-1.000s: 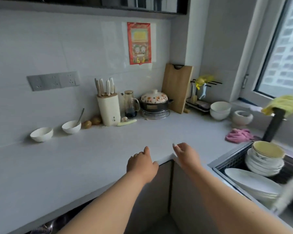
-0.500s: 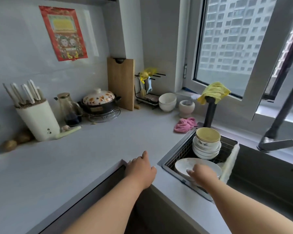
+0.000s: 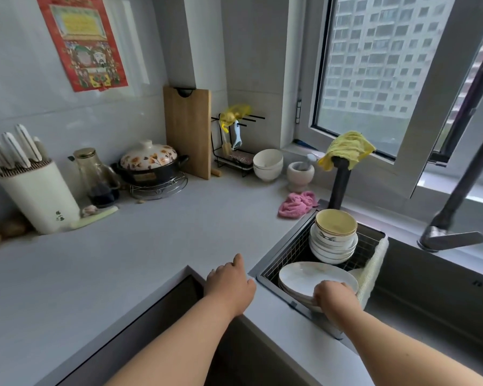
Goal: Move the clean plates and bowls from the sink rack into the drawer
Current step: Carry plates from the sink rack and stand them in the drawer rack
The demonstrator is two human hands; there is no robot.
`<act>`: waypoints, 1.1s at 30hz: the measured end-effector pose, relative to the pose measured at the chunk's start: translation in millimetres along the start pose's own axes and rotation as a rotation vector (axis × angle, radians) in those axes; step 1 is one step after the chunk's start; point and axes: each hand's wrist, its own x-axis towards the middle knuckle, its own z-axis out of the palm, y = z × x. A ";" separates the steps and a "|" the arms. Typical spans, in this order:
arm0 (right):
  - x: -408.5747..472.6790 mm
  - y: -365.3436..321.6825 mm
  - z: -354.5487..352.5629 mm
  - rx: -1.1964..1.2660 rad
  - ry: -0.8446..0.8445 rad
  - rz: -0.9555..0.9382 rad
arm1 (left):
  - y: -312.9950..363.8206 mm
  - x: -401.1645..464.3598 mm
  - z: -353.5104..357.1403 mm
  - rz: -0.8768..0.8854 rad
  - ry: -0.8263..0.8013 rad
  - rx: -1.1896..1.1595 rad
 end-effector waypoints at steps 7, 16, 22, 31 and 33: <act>1.1 4.1 -17.0 0.287 0.427 -0.059 | 2.1 2.2 0.2 0.002 0.008 -0.013; -21.8 -44.4 -109.4 0.256 0.565 -0.266 | -15.7 -3.5 -22.1 -0.189 0.056 -0.502; -55.8 -115.8 -138.0 0.192 0.671 -0.740 | -56.1 -28.1 -53.2 -0.556 0.033 -1.688; -100.9 -250.9 -126.8 0.410 0.581 -1.256 | -162.8 -140.3 -84.7 -0.759 0.351 -1.902; -112.0 -282.3 -121.2 0.562 0.552 -1.239 | -185.5 -172.7 -84.4 -0.808 0.456 -1.861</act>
